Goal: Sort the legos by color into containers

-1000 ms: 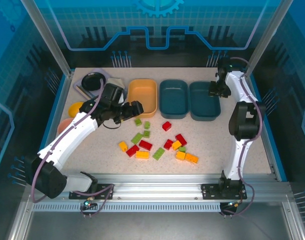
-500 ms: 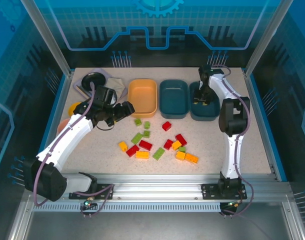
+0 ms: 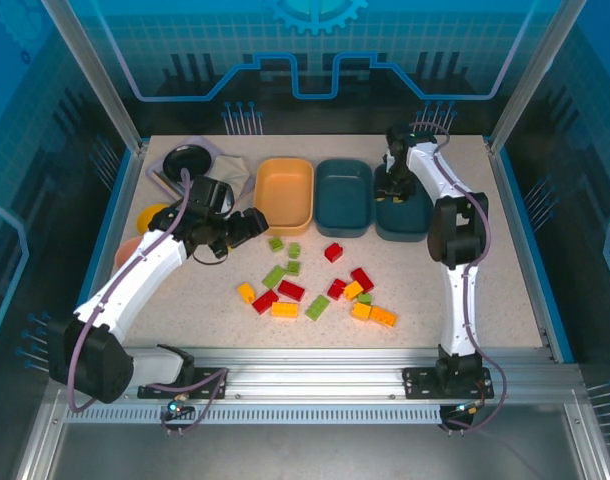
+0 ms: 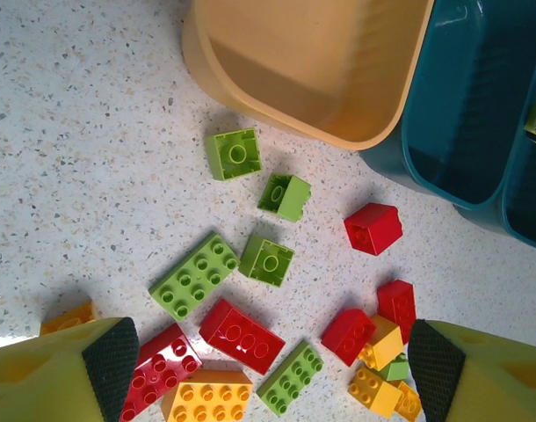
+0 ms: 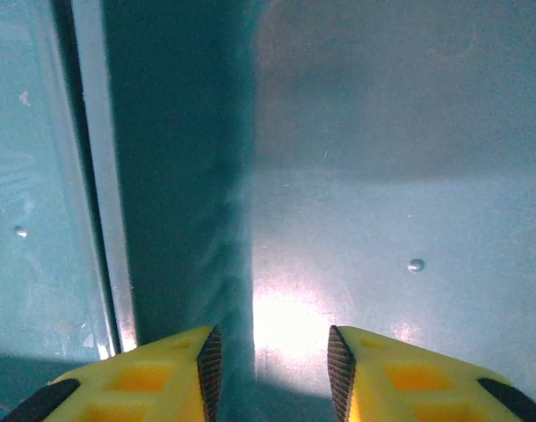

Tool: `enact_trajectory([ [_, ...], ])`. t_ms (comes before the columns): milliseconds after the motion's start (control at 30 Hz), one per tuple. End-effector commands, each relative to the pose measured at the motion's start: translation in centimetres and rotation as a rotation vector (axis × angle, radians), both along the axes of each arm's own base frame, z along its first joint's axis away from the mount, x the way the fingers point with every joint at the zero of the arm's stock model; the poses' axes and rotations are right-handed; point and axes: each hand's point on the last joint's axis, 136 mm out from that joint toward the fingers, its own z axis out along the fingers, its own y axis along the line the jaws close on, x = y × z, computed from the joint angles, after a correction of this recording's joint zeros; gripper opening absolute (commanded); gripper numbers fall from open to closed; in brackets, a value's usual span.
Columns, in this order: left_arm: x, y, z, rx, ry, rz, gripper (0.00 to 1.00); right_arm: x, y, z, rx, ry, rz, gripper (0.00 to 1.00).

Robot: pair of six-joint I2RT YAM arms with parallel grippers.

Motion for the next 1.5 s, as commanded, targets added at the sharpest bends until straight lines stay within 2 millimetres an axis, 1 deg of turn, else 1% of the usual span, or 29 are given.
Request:
enact_trajectory([
  [0,-0.7,-0.2,0.7,-0.041,-0.004,-0.012,0.84,-0.5,-0.1,4.0,-0.035,-0.08,-0.007,0.41],
  [67,-0.9,-0.6,1.0,-0.06,-0.013,-0.023,0.84,-0.9,-0.3,7.2,-0.049,-0.163,-0.025,0.46],
  [100,-1.0,-0.7,1.1,-0.073,-0.014,-0.027,0.85,-1.5,-0.1,8.9,-0.052,-0.202,-0.03,0.48],
  [133,-1.2,-1.0,1.3,-0.086,-0.017,-0.034,0.88,-2.2,0.1,10.0,-0.059,-0.225,-0.036,0.51],
  [200,-1.6,-1.6,1.7,-0.109,-0.028,-0.056,0.91,-4.9,0.3,12.0,-0.079,-0.245,-0.076,0.54],
  [233,-1.9,-2.0,1.9,-0.116,-0.032,-0.068,0.91,-6.3,0.5,12.3,-0.072,-0.239,-0.101,0.55],
  [267,-2.2,-2.4,2.0,-0.124,-0.039,-0.085,0.91,-8.3,0.8,12.5,-0.051,-0.23,-0.139,0.55],
  [400,-3.7,-4.3,2.0,-0.142,-0.05,-0.159,0.91,-17.1,2.5,11.1,0.047,-0.172,-0.225,0.6],
  [433,-4.1,-4.9,1.9,-0.146,-0.05,-0.18,0.91,-18.9,2.8,10.5,0.066,-0.153,-0.231,0.62],
  [467,-4.6,-5.3,1.5,-0.148,-0.042,-0.198,0.91,-20.9,2.9,10.0,0.073,-0.121,-0.239,0.63],
  [533,-5.7,-6.1,1.0,-0.15,-0.024,-0.233,0.91,-25.1,2.5,8.4,0.05,-0.024,-0.261,0.63],
  [600,-6.7,-6.6,0.3,-0.142,-0.004,-0.262,0.9,-29.1,2.8,6.7,0.05,0.09,-0.262,0.65],
  [700,-7.8,-6.7,-0.5,-0.142,0.014,-0.274,0.9,-34.1,3.6,4.3,0.034,0.242,-0.24,0.66],
  [767,-8.2,-6.7,-0.7,-0.148,0.019,-0.274,0.9,-36.1,4.3,3.0,0.034,0.293,-0.224,0.67],
  [867,-8.6,-6.7,-0.6,-0.156,0.023,-0.28,0.9,-37.7,4.1,1.2,0.022,0.354,-0.237,0.67],
  [933,-9.0,-6.8,-0.6,-0.156,0.024,-0.291,0.9,-37.8,4.3,0.4,0.026,0.362,-0.242,0.65],
  [967,-9.2,-6.8,-0.6,-0.154,0.027,-0.294,0.9,-38.0,4.3,0.0,0.014,0.368,-0.244,0.6],
  [1000,-9.3,-6.8,-0.5,-0.155,0.026,-0.297,0.9,-38.2,4.2,-0.5,0.001,0.379,-0.247,0.59],
  [1100,-9.6,-6.6,-0.4,-0.156,0.02,-0.296,0.9,-38.3,4.1,-1.8,-0.027,0.385,-0.237,0.59],
  [1133,-9.6,-6.6,-0.4,-0.157,0.019,-0.294,0.9,-38.2,4.0,-2.2,-0.04,0.382,-0.234,0.59],
  [1267,-9.8,-6.5,-0.2,-0.169,0.01,-0.283,0.9,-36.5,3.9,-3.3,-0.059,0.356,-0.209,0.62],
  [1333,-9.9,-6.4,-0.1,-0.171,0.007,-0.279,0.9,-35.8,3.4,-3.9,-0.089,0.364,-0.211,0.63],
  [1467,-9.9,-6.4,0.1,-0.175,-0.004,-0.273,0.9,-33.4,2.6,-4.3,-0.096,0.339,-0.213,0.63],
])
